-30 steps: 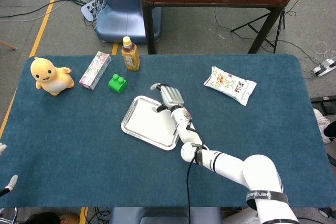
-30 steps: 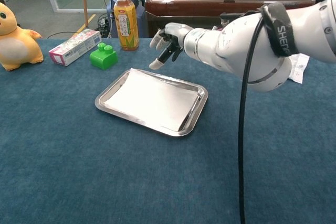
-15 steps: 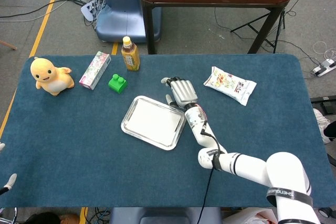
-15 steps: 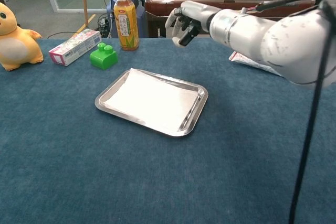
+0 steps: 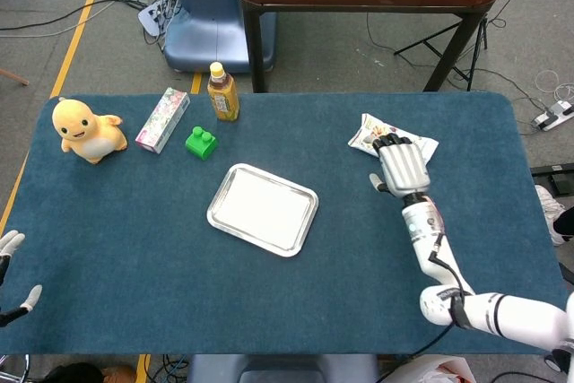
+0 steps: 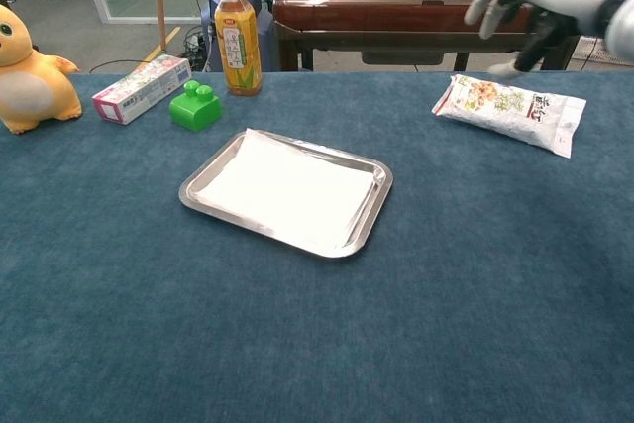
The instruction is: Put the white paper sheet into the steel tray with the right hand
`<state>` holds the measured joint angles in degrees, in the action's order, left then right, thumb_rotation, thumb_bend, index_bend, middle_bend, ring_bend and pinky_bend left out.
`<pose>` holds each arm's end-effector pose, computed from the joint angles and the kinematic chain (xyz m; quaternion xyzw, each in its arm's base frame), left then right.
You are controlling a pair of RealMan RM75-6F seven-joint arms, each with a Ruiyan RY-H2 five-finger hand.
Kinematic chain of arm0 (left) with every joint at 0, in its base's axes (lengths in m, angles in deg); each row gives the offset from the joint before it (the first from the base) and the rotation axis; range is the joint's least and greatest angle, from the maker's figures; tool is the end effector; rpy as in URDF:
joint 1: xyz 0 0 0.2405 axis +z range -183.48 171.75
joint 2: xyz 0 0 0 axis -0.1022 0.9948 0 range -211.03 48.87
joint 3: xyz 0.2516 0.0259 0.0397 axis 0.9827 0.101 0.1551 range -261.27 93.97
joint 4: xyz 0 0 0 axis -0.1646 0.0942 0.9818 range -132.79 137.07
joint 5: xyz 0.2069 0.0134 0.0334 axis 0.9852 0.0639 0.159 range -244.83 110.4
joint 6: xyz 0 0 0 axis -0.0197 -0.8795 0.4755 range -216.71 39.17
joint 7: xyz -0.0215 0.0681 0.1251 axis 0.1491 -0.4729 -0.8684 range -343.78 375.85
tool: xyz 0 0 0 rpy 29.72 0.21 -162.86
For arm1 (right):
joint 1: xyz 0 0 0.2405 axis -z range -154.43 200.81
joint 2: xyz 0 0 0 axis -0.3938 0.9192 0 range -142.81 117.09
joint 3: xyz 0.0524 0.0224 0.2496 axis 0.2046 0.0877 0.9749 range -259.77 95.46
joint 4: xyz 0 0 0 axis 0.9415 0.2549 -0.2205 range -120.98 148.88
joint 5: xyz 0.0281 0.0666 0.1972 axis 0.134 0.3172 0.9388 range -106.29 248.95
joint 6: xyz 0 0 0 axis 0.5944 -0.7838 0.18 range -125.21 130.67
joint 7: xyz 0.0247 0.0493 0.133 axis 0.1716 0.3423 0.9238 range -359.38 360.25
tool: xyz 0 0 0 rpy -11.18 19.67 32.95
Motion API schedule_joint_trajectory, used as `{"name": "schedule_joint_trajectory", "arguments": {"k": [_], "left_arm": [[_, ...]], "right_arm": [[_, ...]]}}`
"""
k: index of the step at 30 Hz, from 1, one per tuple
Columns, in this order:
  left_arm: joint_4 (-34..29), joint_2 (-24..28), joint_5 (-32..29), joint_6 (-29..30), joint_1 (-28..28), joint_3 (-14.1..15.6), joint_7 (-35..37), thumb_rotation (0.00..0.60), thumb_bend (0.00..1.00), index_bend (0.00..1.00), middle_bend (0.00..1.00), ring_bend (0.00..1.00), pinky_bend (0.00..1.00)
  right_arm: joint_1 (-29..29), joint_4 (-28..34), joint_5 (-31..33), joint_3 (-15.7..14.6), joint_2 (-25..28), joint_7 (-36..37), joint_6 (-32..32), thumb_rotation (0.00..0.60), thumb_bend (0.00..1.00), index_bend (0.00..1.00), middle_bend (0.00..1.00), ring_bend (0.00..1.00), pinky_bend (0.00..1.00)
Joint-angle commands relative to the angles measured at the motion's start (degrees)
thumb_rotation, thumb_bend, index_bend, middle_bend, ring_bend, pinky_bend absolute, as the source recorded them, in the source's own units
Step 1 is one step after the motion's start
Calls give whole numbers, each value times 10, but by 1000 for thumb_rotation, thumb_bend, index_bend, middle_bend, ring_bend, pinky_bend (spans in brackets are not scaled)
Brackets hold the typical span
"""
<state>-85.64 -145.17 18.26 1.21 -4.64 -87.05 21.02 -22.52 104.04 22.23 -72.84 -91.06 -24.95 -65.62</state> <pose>-0.3387 0.1486 0.1805 -0.5496 -0.3910 -0.3877 0.6283 -0.1674 -0.3756 0.0724 0.6591 -0.3555 0.3649 0.5532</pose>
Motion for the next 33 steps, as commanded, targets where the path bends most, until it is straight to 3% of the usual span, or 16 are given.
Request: {"name": "schedule_joint_trajectory", "arguments": {"k": [1, 18, 26, 33], "left_arm": [[-2, 1, 1, -2, -3, -1, -1, 600, 246, 127, 115, 137, 58], [-29, 6, -7, -27, -26, -7, -32, 600, 246, 127, 116, 137, 58], [-47, 3, -2, -27, -31, -4, -50, 600, 246, 127, 115, 137, 58], [-55, 4, 1, -26, -31, 0, -57, 600, 246, 127, 116, 137, 58]], "right_arm": [[43, 29, -44, -30, 32, 20, -32, 600, 285, 274, 286, 203, 315], [240, 88, -200, -126, 111, 119, -164, 600, 284, 274, 285, 193, 314], [294, 109, -236, -142, 116, 121, -189, 600, 284, 274, 285, 193, 315], [312, 123, -261, -131, 123, 121, -190, 600, 284, 274, 285, 193, 314]]}}
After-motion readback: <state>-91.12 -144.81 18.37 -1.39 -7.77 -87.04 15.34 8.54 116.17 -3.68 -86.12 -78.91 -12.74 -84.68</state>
